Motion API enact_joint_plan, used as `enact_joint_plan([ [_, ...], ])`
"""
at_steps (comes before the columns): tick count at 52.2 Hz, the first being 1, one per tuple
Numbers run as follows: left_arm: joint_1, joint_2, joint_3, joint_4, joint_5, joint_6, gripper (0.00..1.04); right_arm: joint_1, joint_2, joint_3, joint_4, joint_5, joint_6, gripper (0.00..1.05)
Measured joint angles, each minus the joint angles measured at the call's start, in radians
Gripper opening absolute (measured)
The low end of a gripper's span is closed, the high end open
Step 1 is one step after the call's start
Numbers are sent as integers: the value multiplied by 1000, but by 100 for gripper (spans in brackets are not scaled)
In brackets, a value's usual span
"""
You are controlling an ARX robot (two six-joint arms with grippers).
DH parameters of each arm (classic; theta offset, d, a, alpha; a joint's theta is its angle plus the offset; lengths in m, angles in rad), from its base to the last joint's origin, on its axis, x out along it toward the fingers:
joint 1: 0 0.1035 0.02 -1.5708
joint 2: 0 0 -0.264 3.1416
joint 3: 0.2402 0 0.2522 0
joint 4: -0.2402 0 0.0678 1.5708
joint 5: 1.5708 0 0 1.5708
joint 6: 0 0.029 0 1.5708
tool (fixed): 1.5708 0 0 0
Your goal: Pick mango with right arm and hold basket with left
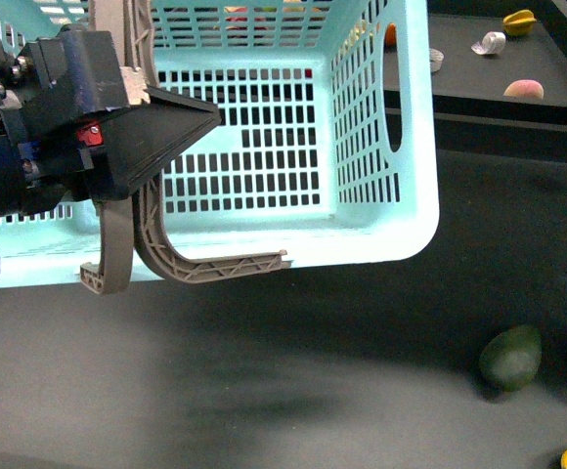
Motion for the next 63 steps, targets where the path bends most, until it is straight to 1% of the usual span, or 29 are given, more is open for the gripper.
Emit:
enact_joint_plan([
  [21,-48,37,4,19,47,24,9,0,0,0,0,0,0,97],
  [36,-49,21,2,21,21,34,9,0,0,0,0,0,0,97],
  [63,-48,17,2,22,23,34,9,0,0,0,0,0,0,97],
])
